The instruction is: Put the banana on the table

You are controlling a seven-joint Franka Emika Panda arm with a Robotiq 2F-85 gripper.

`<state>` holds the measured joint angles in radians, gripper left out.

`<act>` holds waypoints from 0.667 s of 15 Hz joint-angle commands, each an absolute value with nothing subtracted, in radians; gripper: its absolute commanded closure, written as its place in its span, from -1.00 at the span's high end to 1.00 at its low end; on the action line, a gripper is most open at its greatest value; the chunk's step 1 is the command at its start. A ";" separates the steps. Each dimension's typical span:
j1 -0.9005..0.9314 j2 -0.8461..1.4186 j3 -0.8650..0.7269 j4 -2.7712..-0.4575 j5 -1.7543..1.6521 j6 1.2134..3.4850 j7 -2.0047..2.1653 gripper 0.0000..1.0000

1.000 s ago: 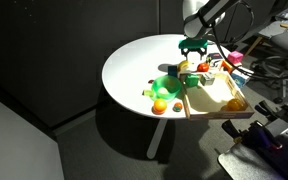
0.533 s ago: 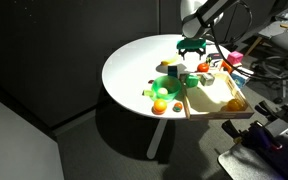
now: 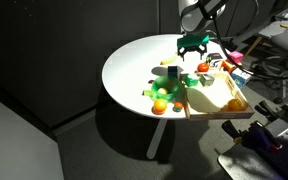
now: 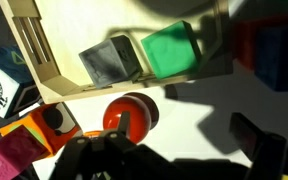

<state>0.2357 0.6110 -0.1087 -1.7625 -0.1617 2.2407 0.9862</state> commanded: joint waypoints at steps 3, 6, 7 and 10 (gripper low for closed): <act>0.218 0.485 -0.069 -1.865 -0.164 2.129 0.866 1.00; 0.215 0.435 -0.056 -1.901 -0.170 2.059 0.795 1.00; 0.215 0.421 -0.053 -1.912 -0.174 2.041 0.772 1.00; 0.216 0.372 -0.039 -1.953 -0.181 1.996 0.697 1.00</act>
